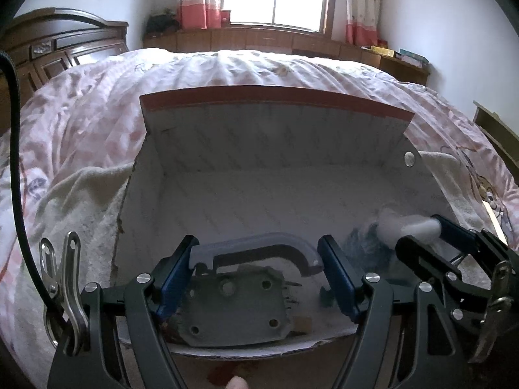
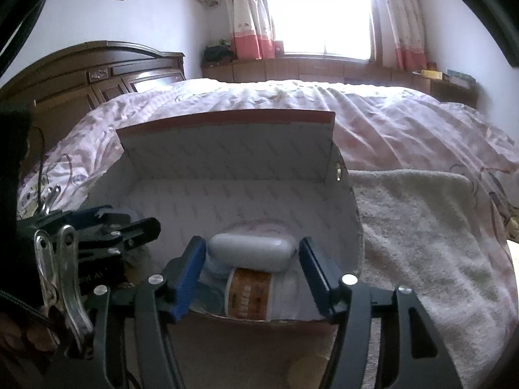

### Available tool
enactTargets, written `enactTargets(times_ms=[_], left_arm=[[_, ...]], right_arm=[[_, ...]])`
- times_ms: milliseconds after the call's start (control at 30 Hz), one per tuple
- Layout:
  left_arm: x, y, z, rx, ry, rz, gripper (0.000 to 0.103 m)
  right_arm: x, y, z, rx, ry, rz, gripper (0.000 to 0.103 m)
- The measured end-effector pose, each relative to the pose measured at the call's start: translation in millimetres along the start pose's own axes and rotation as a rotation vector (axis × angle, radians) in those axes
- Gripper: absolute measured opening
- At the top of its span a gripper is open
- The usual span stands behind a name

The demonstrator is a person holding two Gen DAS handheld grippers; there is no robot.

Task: Organize rigid objects
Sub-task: 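Lower and release the bracket from the left tool while the right tool releases the case into the box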

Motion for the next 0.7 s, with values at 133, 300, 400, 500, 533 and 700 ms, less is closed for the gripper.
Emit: enactTargets(times_ms=[133, 300, 400, 500, 533, 700], left_arm=[[3, 0, 1, -0.001, 0.015, -0.015, 0.077], [8, 2, 0, -0.004, 0.019, -0.026, 0.077], [11, 2, 1, -0.005, 0.021, -0.028, 0.077], [13, 2, 3, -0.003, 0.021, -0.028, 0.077], [14, 2, 3, -0.001, 0.021, -0.029, 0.077], [21, 1, 5, 0.000, 0.027, -0.032, 0.077]], right_arm=[[2, 0, -1, -0.009, 0.000, -0.005, 0.070], [5, 0, 1, -0.018, 0.012, -0.006, 0.071], [7, 0, 2, -0.019, 0.015, -0.013, 0.071], [10, 0, 1, -0.026, 0.018, -0.017, 0.071], [11, 0, 2, -0.028, 0.019, -0.017, 0.071], [15, 0, 2, -0.038, 0.023, -0.017, 0.071]])
Point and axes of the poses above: each gripper's, at about its wrist camera, not at the fingertips, and x roughly against the way its jaws point, z to its left, y to its top, the point moved 9 cm from there along -x, roughly the way its jaws point, and after that the axes turned 3 degrees about -z, right-handed, at the moved point
